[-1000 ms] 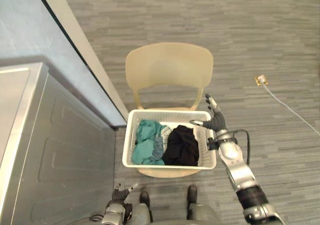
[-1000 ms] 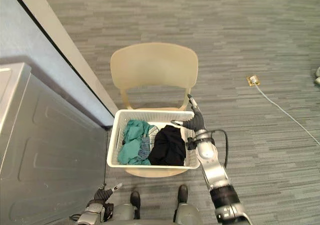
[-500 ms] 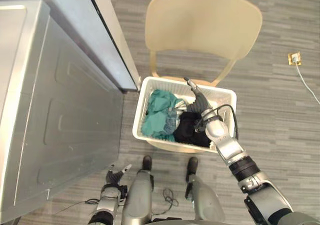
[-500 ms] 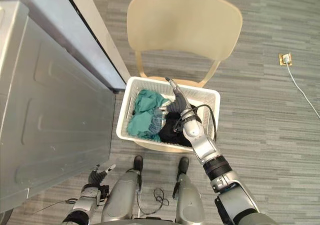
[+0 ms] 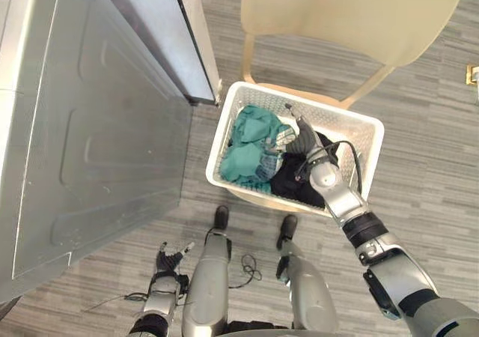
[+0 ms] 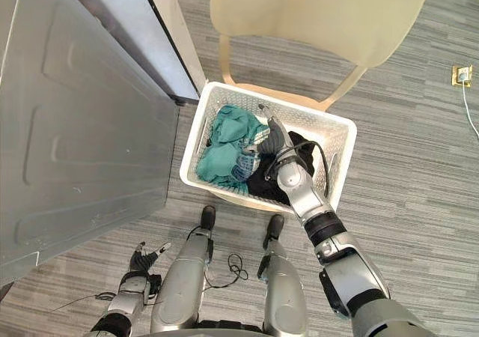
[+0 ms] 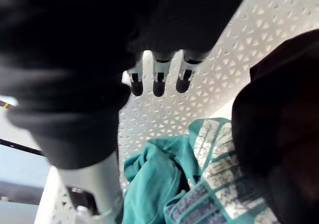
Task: Pick up the laundry basket with both hands and put the clothes into the washing machine.
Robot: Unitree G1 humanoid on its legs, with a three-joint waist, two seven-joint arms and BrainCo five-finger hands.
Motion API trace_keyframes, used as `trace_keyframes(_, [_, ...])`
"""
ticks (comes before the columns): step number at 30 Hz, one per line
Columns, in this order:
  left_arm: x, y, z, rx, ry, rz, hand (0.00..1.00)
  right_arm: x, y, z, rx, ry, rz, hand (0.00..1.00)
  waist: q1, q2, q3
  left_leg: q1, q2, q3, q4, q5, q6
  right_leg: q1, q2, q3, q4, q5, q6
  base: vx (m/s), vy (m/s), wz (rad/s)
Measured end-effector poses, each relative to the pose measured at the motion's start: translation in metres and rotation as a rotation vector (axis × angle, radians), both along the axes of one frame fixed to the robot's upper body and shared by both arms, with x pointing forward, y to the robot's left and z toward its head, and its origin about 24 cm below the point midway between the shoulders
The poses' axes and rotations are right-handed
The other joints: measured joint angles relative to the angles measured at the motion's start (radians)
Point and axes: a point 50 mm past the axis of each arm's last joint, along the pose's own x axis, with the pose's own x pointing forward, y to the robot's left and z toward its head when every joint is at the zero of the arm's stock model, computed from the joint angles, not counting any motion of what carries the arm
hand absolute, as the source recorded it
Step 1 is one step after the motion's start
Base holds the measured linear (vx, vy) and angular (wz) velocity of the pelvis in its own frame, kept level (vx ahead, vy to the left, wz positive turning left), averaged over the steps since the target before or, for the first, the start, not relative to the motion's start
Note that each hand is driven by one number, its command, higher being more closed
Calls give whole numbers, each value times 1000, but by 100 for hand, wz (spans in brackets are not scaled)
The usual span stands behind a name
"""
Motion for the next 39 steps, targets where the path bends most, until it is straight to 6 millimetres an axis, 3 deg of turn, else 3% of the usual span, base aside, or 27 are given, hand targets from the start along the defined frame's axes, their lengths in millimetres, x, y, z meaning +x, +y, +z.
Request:
trace_keyframes(10, [2, -2, 1, 8, -7, 1, 0, 19, 0, 27, -48, -55, -55, 0, 15, 0, 2, -63, -6, -22, -2, 18, 11, -50, -1, -6, -13, 53, -6, -15, 36, 6])
trace_keyframes(16, [18, -7, 9, -3, -51, -7, 0, 31, -5, 38, -74, -41, -94, 0, 32, 4, 6, -142, -17, -67, 0, 47, 2, -102, -1, -38, -13, 54, -5, -53, 2, 20])
trace_keyframes(19, [29, -13, 15, 8, -80, -34, 0, 33, -15, 34, -92, -11, -128, 0, 57, 10, 17, -176, -21, -86, 3, 57, -3, -123, -1, -59, -13, 54, -5, -65, 8, 16])
trace_keyframes(26, [40, -19, 21, 6, -116, -53, 0, 36, -26, 47, -101, -73, -167, 0, 60, 33, 36, -257, -26, -115, 34, 62, -6, -181, 0, -86, 11, 50, -1, -73, 35, 8])
trace_keyframes(27, [42, -20, 22, 6, -121, -56, 0, 36, -26, 50, -108, -92, -166, 100, 60, 33, 36, -271, -25, -115, 40, 61, -6, -196, -3, -86, 20, 42, 8, -52, 27, 0])
trace_keyframes(35, [46, -22, 23, -8, -119, -51, 0, 36, -35, 52, -233, -119, -185, 100, 67, 36, 36, -290, -25, -124, 61, 67, -16, -230, -7, -91, 89, -8, 15, -28, 19, 2])
trace_keyframes(39, [49, -23, 23, -10, -113, -55, 0, 38, -38, 40, -238, -55, -201, 100, 70, 37, 33, -268, -22, -119, 68, 70, -20, -219, -7, -87, 101, -15, 17, 29, 17, -5])
